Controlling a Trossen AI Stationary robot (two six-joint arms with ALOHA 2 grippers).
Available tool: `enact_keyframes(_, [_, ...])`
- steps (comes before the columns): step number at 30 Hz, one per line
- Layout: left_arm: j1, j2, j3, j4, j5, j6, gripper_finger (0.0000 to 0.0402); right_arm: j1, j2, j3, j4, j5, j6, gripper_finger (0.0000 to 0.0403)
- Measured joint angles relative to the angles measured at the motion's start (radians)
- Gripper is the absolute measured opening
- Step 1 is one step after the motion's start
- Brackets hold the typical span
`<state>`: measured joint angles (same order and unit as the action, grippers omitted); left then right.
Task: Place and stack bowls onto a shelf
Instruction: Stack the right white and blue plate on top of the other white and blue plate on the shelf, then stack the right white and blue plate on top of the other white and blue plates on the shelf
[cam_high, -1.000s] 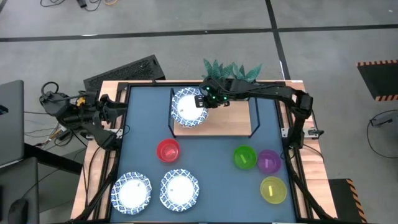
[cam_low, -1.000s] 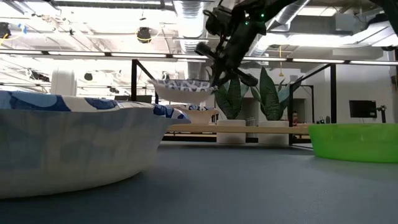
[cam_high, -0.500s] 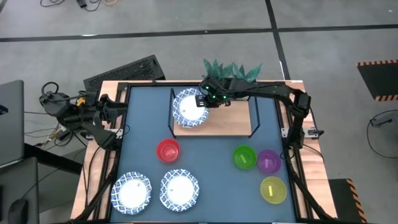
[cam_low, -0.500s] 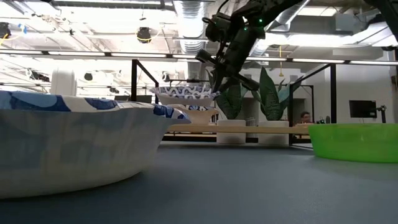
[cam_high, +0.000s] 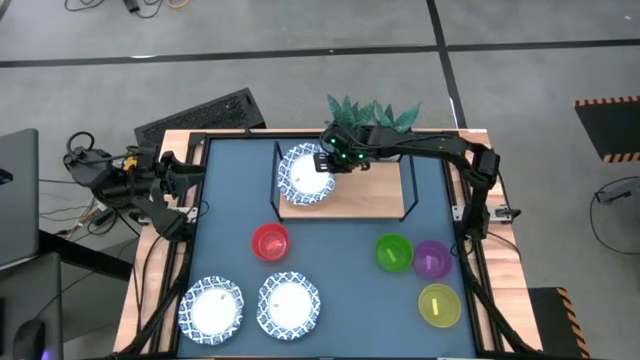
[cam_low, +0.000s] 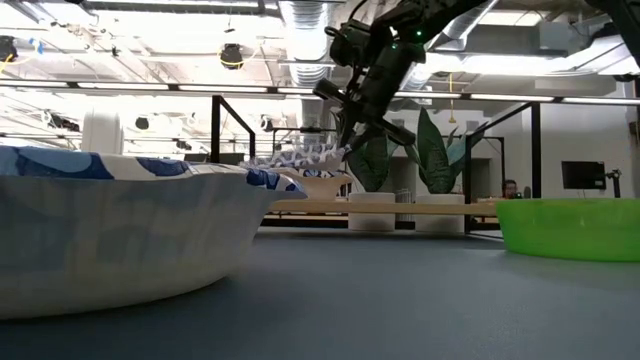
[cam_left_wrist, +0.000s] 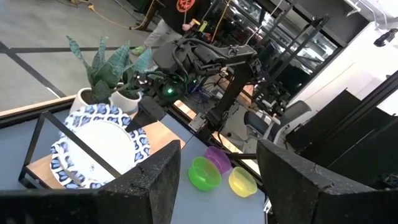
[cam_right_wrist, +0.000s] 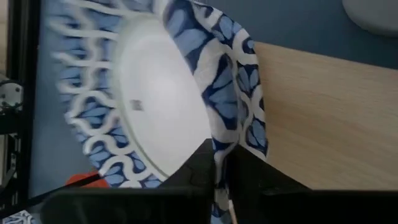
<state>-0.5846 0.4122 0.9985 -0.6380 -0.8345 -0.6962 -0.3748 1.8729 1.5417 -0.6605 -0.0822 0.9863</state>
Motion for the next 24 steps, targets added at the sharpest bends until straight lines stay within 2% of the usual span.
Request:
enact_keyframes(8, [0.000, 0.000, 0.000, 0.000, 0.000, 0.000, 0.0197, 0.000, 0.000, 0.000, 0.021, 0.000, -0.009, 0.0159])
enact_keyframes(12, [0.000, 0.000, 0.000, 0.000, 0.000, 0.000, 0.0197, 0.000, -0.009, 0.000, 0.015, -0.024, -0.012, 0.0188])
enact_keyframes(19, [0.000, 0.000, 0.000, 0.000, 0.000, -0.007, 0.0197, 0.036, -0.069, 0.040, -0.061, -0.027, -0.041, 0.0195])
enact_keyframes(24, [0.000, 0.000, 0.000, 0.000, 0.000, -0.008, 0.0197, 0.120, -0.120, 0.070, -0.121, -0.025, -0.045, 0.0192])
